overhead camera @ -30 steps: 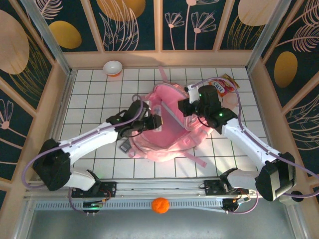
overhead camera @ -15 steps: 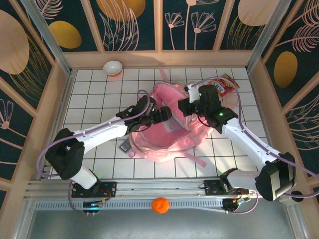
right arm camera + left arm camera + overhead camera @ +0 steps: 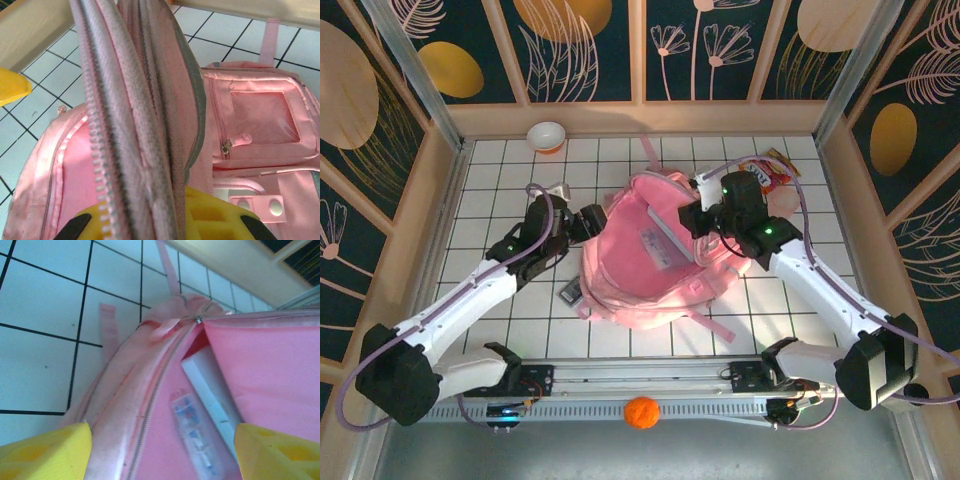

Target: Pack the student bag

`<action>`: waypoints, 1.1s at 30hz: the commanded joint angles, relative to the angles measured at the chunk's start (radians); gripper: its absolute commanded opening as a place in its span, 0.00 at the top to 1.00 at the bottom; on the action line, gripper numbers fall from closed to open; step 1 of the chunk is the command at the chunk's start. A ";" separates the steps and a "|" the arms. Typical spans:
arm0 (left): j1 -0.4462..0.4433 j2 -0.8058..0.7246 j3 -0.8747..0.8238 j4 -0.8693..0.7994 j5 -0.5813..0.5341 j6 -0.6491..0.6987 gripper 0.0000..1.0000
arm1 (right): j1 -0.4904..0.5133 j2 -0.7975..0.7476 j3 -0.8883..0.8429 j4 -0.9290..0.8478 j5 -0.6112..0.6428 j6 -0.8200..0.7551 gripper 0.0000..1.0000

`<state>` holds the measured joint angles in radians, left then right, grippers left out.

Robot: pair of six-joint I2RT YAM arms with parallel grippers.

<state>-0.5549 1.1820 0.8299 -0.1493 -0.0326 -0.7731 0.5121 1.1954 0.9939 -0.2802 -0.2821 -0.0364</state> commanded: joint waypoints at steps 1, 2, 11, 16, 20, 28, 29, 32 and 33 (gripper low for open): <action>-0.004 0.079 -0.025 0.012 0.058 0.102 0.23 | -0.003 -0.029 0.062 -0.015 -0.071 -0.096 1.00; -0.004 0.100 -0.031 0.016 0.071 0.105 0.22 | -0.002 -0.024 0.069 -0.024 -0.079 -0.120 1.00; -0.005 0.100 -0.158 0.155 0.095 0.064 0.59 | -0.019 0.051 0.164 -0.155 -0.147 -0.546 1.00; -0.042 0.050 -0.296 0.349 0.190 -0.063 0.83 | -0.037 0.150 0.282 -0.242 -0.195 -0.811 1.00; -0.178 0.080 -0.304 0.477 0.216 -0.091 0.88 | -0.095 0.194 0.304 -0.218 -0.281 -0.979 1.00; -0.284 0.090 -0.247 0.428 0.142 -0.110 0.67 | -0.184 0.234 0.302 -0.249 -0.243 -1.084 0.58; -0.282 0.066 -0.255 0.418 0.117 -0.118 0.59 | -0.189 0.217 0.296 -0.261 -0.244 -1.033 0.52; -0.283 -0.028 -0.280 0.361 0.016 -0.136 0.45 | -0.187 0.125 0.234 -0.218 -0.237 -0.765 0.40; -0.282 -0.064 -0.288 0.331 -0.022 -0.137 0.43 | -0.187 0.090 0.218 -0.212 -0.236 -0.663 0.37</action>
<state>-0.8333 1.2087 0.5495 0.2092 0.0544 -0.8902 0.3267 1.3895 1.2327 -0.5312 -0.5163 -0.9482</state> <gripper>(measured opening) 0.554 0.605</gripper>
